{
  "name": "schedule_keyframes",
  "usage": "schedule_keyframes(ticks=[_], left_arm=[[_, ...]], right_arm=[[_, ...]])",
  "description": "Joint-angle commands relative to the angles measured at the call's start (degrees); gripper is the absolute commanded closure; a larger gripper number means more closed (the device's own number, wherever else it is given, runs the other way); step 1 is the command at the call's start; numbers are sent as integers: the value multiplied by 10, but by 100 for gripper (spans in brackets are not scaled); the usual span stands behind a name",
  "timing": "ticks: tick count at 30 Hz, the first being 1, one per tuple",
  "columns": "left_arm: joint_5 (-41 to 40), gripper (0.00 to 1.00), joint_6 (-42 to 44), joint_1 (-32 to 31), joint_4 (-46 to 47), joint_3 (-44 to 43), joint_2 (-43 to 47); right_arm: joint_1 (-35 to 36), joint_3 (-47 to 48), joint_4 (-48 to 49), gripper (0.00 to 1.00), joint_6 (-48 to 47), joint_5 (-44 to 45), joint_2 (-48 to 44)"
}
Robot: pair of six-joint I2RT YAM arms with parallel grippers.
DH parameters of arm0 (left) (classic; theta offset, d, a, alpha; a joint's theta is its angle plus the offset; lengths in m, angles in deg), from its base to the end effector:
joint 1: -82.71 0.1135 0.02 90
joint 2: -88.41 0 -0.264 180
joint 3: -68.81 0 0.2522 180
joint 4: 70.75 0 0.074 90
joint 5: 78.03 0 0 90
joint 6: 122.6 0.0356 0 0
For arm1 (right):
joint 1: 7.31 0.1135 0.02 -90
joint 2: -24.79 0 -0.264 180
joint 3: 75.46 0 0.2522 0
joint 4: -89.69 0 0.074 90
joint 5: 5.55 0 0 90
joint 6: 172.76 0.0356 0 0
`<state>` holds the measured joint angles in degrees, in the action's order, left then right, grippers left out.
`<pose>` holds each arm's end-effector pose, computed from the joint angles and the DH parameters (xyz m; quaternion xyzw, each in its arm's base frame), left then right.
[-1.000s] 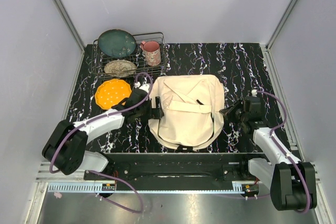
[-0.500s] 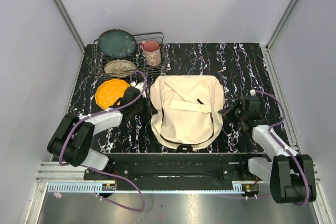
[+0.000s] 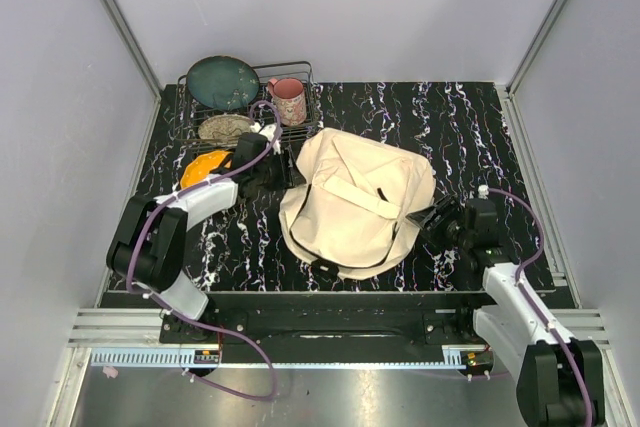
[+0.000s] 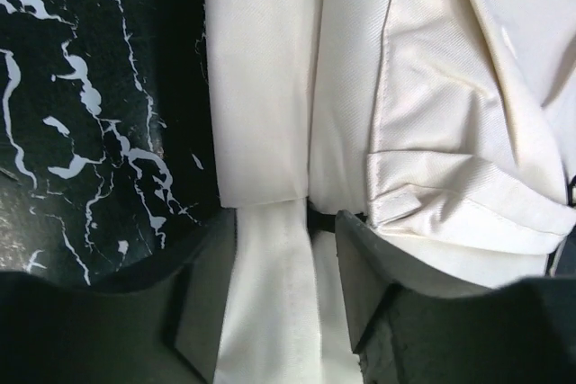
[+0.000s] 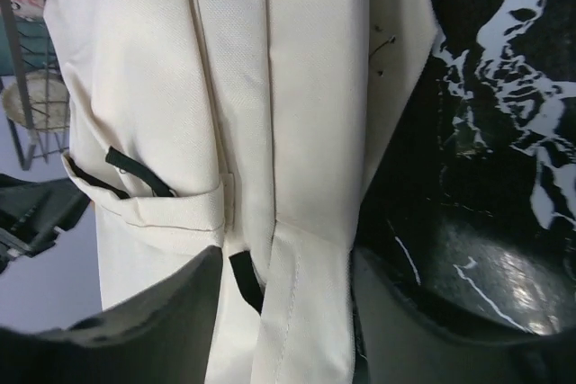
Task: Pack the student bag
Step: Adjust the student bag at the center of the board.
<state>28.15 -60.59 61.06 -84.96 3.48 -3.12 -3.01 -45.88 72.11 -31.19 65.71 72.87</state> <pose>0.3084 -0.1331 0.1959 0.0092 0.9007 -0.2902 0.3232 0.1685 0.0241 0.1665 0.2850 0.8353 0.3378 0.3272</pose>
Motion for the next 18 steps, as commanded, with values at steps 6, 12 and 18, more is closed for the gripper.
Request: schedule_keyframes(ticks=[6,12,18], left_arm=[[-30,28,26,0,-39,13,99],[-48,16,36,-2,-62,45,218],[-13,7,44,-28,-56,35,259]], right_arm=[[2,75,-79,16,21,145,27],[2,93,10,12,19,116,139],[-3,86,141,15,5,41,213]])
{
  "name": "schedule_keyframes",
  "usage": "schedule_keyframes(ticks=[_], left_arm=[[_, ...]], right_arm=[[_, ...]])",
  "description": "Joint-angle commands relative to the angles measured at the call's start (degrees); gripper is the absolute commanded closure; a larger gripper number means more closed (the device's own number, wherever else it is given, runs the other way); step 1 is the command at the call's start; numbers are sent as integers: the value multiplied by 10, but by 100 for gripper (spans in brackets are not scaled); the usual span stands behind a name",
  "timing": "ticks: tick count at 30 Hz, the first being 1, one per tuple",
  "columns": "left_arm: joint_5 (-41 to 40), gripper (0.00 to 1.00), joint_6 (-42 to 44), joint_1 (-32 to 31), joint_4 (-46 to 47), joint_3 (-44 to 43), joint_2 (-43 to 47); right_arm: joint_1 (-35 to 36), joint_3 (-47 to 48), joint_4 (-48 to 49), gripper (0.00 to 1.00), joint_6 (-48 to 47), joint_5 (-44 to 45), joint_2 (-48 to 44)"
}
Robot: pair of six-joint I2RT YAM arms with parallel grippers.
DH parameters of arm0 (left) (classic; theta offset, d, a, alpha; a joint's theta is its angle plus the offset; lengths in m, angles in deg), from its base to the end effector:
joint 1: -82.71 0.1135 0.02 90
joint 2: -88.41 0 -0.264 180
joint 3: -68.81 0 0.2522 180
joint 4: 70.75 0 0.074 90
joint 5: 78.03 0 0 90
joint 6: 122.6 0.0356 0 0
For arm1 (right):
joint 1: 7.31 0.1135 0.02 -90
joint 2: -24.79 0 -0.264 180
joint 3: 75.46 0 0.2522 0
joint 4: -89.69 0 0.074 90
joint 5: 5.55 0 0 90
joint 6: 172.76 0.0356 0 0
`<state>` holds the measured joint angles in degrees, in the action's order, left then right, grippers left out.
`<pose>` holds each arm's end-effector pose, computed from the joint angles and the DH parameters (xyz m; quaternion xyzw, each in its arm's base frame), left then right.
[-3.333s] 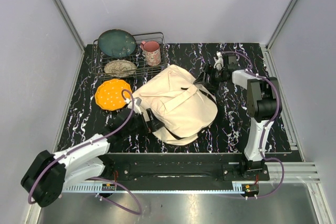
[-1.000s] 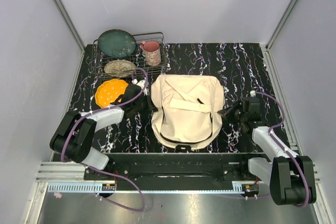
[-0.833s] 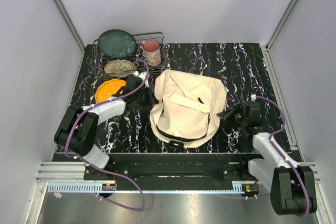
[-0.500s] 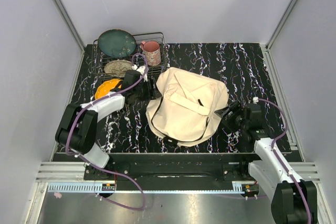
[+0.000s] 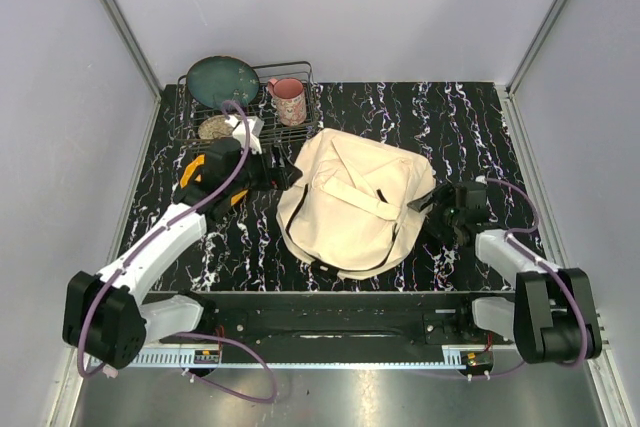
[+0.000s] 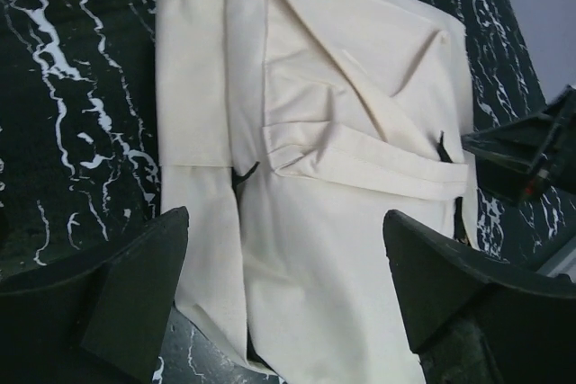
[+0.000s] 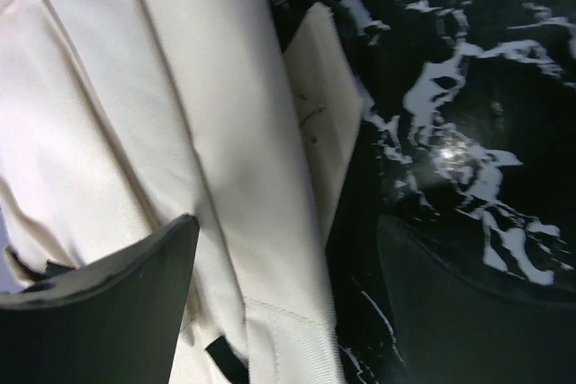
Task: Pack the student bag
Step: Adjust the student bag at the center of the board, then zip the student bag at the center of the board.
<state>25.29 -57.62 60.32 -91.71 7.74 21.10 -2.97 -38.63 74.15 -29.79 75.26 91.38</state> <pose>0.2424 -0.1087 0.2800 0.0410 0.8490 -0.2987 0.4340 0.2098 0.0216 0.1530 0.3518 0.8527 0.2468 0.2971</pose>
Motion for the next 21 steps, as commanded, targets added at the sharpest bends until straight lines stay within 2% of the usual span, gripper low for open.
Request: schedule_keyframes(ticks=[1,3,5,6,10,13,18,21], left_arm=[[9,5,17,-47,13,-10,16],[-6,5,21,-83,15,-24,3],[-17,5,23,-139,16,-36,-16],[-20,5,23,-156,18,-48,-36],[-38,6,19,-234,12,-90,-92],[-41,10,13,-266,-4,-138,-143],[-92,19,11,-309,-78,-230,-238],[-92,20,-1,-321,-77,-240,-263]], right_arm=[[-3,13,133,18,-6,-62,35],[-3,0,175,29,4,-82,53],[-3,-30,208,45,26,-85,51],[-3,-45,262,58,36,-87,47],[-3,-75,284,80,49,-101,29],[-3,-80,264,90,40,-102,10],[-3,-93,238,91,36,-99,-34],[-4,-96,219,91,33,-98,-56]])
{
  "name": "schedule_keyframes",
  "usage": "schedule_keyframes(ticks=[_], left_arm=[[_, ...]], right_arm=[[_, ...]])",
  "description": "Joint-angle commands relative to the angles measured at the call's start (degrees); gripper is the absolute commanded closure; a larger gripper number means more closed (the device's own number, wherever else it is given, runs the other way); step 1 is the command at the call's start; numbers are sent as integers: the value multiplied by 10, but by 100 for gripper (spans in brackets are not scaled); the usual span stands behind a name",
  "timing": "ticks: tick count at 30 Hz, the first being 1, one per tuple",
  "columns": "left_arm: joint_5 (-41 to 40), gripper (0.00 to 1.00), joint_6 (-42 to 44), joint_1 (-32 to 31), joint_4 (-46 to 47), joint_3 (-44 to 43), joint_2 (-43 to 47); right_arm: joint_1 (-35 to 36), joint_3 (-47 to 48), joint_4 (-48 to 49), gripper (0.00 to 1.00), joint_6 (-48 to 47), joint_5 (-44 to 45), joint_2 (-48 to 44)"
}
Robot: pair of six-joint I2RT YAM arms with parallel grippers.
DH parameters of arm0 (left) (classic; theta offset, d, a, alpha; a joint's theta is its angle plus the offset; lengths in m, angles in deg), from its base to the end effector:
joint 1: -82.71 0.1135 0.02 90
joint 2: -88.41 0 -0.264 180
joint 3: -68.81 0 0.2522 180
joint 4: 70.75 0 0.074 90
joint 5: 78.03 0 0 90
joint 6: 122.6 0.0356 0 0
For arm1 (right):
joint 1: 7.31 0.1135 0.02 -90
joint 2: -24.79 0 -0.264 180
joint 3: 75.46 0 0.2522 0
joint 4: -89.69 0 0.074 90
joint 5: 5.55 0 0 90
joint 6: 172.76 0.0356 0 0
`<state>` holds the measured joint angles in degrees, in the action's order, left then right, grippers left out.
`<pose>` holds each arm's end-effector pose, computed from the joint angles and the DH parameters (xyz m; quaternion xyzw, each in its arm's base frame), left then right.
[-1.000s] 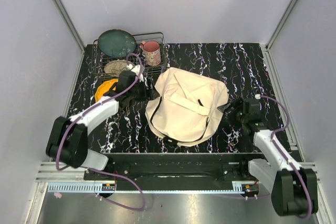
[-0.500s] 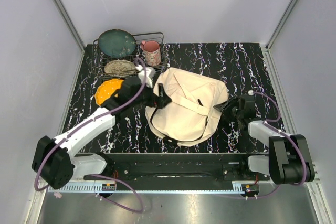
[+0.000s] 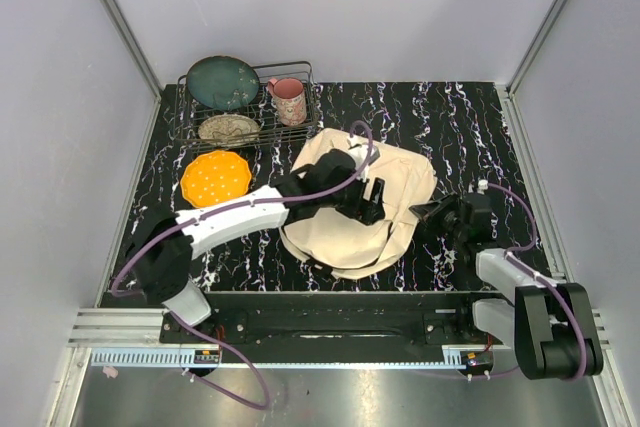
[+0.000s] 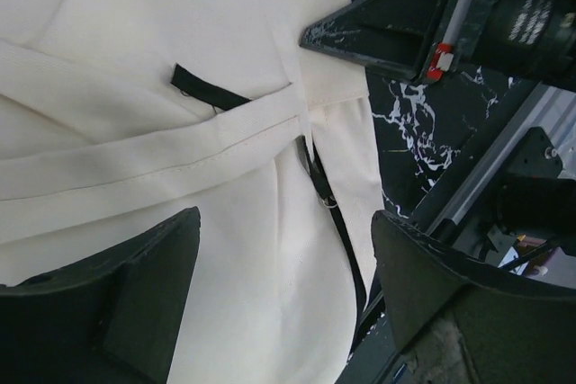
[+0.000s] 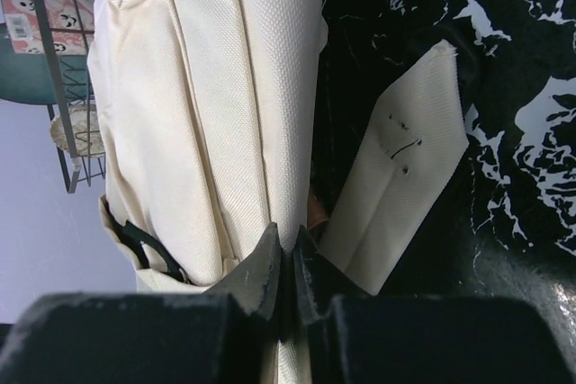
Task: Pack the student bag
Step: Zip the student bag at the center of the board.
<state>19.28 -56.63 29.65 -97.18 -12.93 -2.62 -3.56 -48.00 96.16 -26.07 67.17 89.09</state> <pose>0.2142 -0.2924 0.2729 0.2507 0.8525 -0.3280 0.3207 0.1994 0.0237 0.1456 0.3155 0.8012 0.3600 0.3592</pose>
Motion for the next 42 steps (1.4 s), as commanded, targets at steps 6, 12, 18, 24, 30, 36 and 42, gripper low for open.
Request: schedule_keyframes(ticks=[6,12,18,24,30,36,42], left_arm=[[-35,24,-40,-52,-25,-52,-63],[-31,26,-60,-64,-15,-58,-85],[-19,31,-66,-69,-10,-80,-114],[-7,48,-82,-69,2,-92,-142],[-10,57,-91,-69,7,-99,-157],[2,76,-94,-68,10,-107,-171],[14,95,-95,-68,16,-109,-176]], right_arm=[[3,-6,-37,92,-16,-12,-68],[3,-8,-52,92,-21,-15,-87],[4,-10,-57,92,-25,-20,-97],[4,-12,-62,93,-25,-22,-109],[4,-12,-75,93,-28,-21,-129],[3,-14,-87,93,-30,-20,-143],[4,-14,-89,92,-31,-19,-146]])
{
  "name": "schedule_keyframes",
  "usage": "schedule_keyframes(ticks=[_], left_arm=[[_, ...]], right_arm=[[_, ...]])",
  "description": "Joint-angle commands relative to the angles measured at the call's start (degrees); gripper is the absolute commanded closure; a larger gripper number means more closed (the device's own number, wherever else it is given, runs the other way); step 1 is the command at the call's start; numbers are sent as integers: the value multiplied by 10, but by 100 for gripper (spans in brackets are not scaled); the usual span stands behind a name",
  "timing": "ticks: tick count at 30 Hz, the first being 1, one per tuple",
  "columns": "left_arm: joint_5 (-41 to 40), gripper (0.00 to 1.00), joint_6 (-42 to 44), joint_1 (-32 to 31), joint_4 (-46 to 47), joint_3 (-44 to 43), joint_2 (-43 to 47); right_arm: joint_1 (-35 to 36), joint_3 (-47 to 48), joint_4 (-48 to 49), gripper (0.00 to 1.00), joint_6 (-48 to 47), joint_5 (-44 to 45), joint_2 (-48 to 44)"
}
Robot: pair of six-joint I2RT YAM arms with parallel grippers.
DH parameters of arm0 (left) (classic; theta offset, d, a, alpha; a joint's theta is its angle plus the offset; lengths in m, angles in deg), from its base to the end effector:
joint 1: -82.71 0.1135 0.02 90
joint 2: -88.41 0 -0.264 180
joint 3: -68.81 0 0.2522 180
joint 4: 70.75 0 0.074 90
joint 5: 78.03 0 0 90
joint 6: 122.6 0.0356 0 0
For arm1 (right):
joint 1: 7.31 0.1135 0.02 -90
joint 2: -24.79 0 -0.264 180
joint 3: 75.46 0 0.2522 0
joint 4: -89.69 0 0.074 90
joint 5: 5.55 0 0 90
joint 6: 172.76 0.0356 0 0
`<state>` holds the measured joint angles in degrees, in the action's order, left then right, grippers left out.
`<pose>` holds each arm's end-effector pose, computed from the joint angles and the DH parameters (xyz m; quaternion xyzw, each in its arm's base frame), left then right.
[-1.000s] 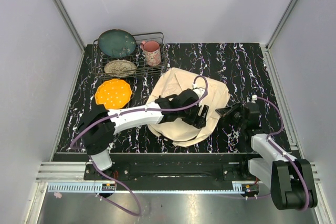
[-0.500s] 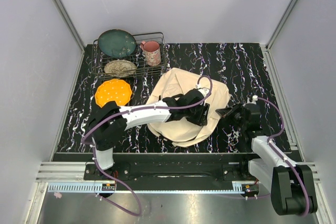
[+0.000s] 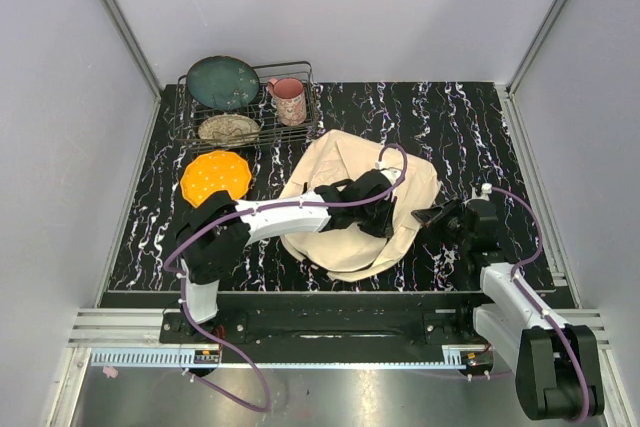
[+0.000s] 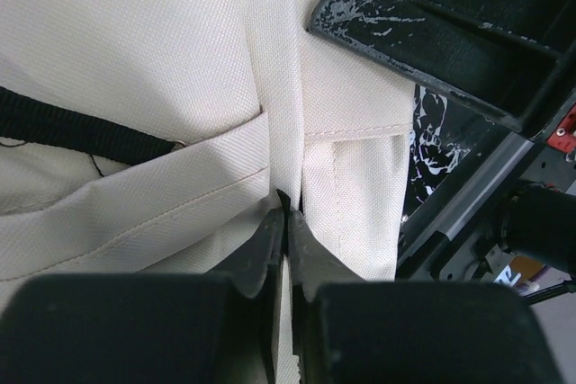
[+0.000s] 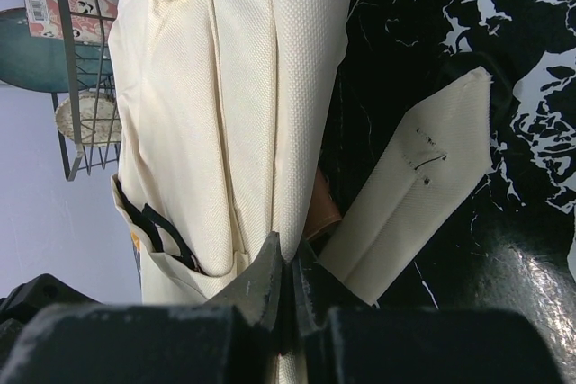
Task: Pack the student bag
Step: Zip the student bag at the center of the board.
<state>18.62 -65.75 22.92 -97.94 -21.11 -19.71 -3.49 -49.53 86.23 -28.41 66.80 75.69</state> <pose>0.2070 -0.3637 0.2078 0.2342 0.8937 -0.3117 0.2221 0.1759 0.0226 0.1605 0.2913 0.8012 0.3610 0.3779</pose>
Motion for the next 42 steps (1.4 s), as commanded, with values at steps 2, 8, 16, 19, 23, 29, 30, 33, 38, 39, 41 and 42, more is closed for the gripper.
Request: schedule_keyframes(ticks=[2,8,16,19,23,29,30,33,38,39,41,42], left_arm=[[21,100,-1,-1,23,-27,-6],[13,100,17,-2,15,-8,15],[-32,100,38,-2,2,75,96],[-34,100,37,-2,10,107,133],[-34,100,34,-2,17,133,174],[-31,100,34,-2,11,161,209],[-33,100,34,-2,10,164,213],[-42,100,34,-2,-1,181,229],[-66,100,41,-2,-22,228,280],[-86,100,45,-2,-21,232,284],[-91,100,54,-2,-21,223,286],[-91,100,55,-2,-23,217,282]], right_arm=[[3,1,9,92,-6,-11,-11],[2,5,6,92,1,23,2],[1,58,4,98,17,95,92],[0,66,40,99,44,104,144],[-4,67,116,100,84,108,206],[-14,60,194,100,131,128,263],[-14,59,204,100,132,129,267],[-22,62,229,100,139,125,280],[-52,77,263,95,126,69,316],[-53,89,263,91,118,54,319],[-53,102,249,77,91,4,321],[-53,107,241,69,87,-7,316]])
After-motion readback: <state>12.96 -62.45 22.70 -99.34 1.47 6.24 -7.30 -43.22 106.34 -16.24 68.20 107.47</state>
